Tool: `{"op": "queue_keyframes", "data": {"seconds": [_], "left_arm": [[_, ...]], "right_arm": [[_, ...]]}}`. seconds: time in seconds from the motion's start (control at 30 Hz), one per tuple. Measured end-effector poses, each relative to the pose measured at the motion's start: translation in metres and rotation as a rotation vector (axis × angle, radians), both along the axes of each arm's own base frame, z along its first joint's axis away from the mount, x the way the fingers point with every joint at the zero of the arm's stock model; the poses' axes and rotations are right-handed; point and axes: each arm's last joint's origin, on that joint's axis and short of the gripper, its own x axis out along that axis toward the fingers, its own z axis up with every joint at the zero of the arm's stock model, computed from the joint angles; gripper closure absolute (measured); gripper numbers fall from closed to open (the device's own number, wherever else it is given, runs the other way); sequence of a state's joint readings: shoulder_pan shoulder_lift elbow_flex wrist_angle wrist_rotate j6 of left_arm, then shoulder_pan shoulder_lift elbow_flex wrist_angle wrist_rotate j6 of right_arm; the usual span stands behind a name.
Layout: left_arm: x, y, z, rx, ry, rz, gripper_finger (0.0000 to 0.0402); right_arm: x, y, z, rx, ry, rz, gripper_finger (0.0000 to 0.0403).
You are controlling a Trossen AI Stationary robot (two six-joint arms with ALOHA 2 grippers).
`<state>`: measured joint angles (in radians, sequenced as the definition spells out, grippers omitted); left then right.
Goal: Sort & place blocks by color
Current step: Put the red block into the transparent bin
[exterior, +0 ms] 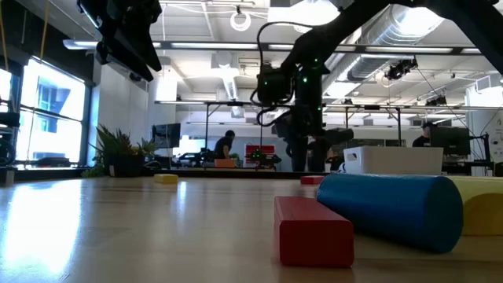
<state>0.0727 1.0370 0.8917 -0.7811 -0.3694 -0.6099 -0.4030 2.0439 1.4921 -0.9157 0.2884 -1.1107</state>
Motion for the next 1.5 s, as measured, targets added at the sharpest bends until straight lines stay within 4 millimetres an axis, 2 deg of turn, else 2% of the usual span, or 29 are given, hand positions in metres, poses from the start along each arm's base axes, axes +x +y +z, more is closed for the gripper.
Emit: {"op": "queue_keyframes", "data": {"seconds": [0.2, 0.77, 1.0, 1.1, 1.27, 1.5], "left_arm": [[0.0, 0.0, 0.0, 0.011, 0.008, -0.016, 0.0205], [0.0, 0.0, 0.0, 0.022, 0.016, -0.029, 0.0205], [0.0, 0.0, 0.0, 0.025, 0.016, -0.026, 0.0205], [0.0, 0.0, 0.0, 0.025, 0.016, -0.026, 0.0205], [0.0, 0.0, 0.0, 0.026, 0.016, -0.025, 0.0205], [0.0, 0.001, 0.0, 0.052, 0.022, -0.017, 0.0205]], "right_arm": [[0.001, -0.001, -0.012, -0.007, 0.037, -0.015, 0.0228], [-0.003, -0.01, -0.016, 0.064, 0.01, -0.057, 0.0228], [0.0, -0.01, -0.032, 0.058, 0.062, -0.061, 0.0229], [0.002, -0.006, -0.034, 0.042, 0.061, -0.1, 0.0247], [0.002, -0.002, -0.03, 0.024, 0.029, -0.203, 0.0315], [-0.001, 0.006, -0.022, 0.045, -0.026, -0.433, 0.0315]]}}
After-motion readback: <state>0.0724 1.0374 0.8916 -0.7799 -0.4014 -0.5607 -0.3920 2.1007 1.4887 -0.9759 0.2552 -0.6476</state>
